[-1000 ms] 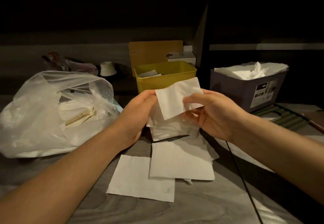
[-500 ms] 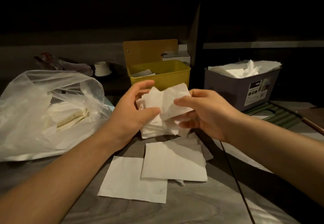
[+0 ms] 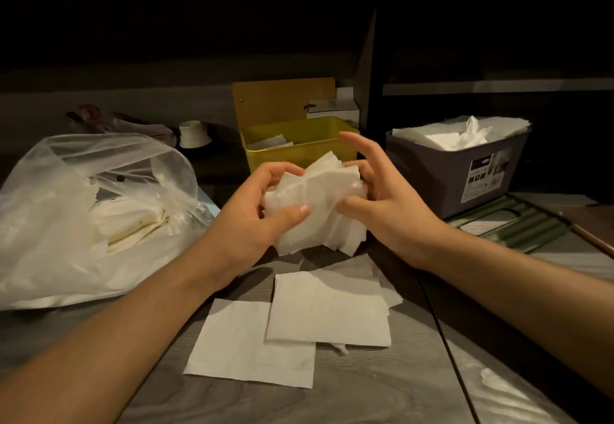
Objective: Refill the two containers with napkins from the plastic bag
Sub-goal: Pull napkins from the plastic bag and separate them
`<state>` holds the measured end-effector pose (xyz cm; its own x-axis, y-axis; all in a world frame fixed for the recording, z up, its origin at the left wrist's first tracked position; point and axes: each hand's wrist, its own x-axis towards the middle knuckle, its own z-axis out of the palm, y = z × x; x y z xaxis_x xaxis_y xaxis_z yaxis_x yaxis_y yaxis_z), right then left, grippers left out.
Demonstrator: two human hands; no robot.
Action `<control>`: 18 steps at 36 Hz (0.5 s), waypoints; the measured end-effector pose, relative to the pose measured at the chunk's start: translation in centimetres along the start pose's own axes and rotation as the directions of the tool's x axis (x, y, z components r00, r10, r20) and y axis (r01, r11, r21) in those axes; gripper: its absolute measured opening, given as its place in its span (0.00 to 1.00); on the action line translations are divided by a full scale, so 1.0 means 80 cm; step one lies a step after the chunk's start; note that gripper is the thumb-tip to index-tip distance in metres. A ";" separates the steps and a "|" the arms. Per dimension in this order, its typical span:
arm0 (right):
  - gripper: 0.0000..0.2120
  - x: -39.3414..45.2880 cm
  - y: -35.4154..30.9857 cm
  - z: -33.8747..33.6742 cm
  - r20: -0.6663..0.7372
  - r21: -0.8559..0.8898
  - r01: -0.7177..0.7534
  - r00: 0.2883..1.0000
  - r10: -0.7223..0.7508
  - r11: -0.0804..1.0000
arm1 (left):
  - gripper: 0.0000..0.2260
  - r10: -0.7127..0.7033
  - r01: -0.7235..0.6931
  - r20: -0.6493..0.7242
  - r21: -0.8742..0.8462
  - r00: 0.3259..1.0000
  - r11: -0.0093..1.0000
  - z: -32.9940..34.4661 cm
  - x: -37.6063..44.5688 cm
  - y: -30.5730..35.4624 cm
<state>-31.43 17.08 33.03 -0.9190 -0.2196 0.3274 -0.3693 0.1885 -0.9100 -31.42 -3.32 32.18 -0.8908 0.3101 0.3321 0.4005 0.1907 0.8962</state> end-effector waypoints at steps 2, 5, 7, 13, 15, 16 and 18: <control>0.34 -0.001 -0.003 0.001 -0.012 -0.052 0.047 0.999 -0.048 0.998 | 0.19 -0.022 0.020 -0.036 -0.050 0.999 0.999 0.003 0.001 0.001; 0.25 0.000 -0.002 0.006 -0.033 -0.137 0.067 0.997 -0.072 0.988 | 0.17 -0.071 0.055 -0.129 -0.121 0.989 0.991 0.009 0.006 0.001; 0.20 0.001 -0.001 0.012 -0.070 -0.160 0.077 0.994 -0.089 0.984 | 0.17 -0.099 0.069 -0.207 -0.145 0.973 0.987 0.014 0.010 0.003; 0.02 0.006 0.005 0.021 -0.165 -0.202 0.073 0.981 -0.107 0.977 | 0.05 -0.109 0.076 -0.291 -0.122 0.951 0.990 0.018 0.017 0.004; 0.02 0.006 0.006 0.023 -0.175 -0.205 0.065 0.979 -0.101 0.977 | 0.05 -0.089 0.062 -0.278 -0.104 0.956 0.993 0.019 0.017 0.006; 0.03 0.006 0.007 0.024 -0.176 -0.202 0.060 0.980 -0.096 0.978 | 0.06 -0.077 0.058 -0.279 -0.076 0.957 0.995 0.020 0.017 0.007; 0.04 0.005 0.007 0.024 -0.173 -0.173 0.047 0.982 -0.077 0.984 | 0.07 -0.070 0.068 -0.281 -0.020 0.957 0.998 0.021 0.017 0.006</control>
<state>-31.74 15.23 32.13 -0.8978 -0.0649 0.4357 -0.4303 0.3406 -0.8360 -32.07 -1.26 32.56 -0.9411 0.0216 0.3373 0.3350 0.1926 0.9223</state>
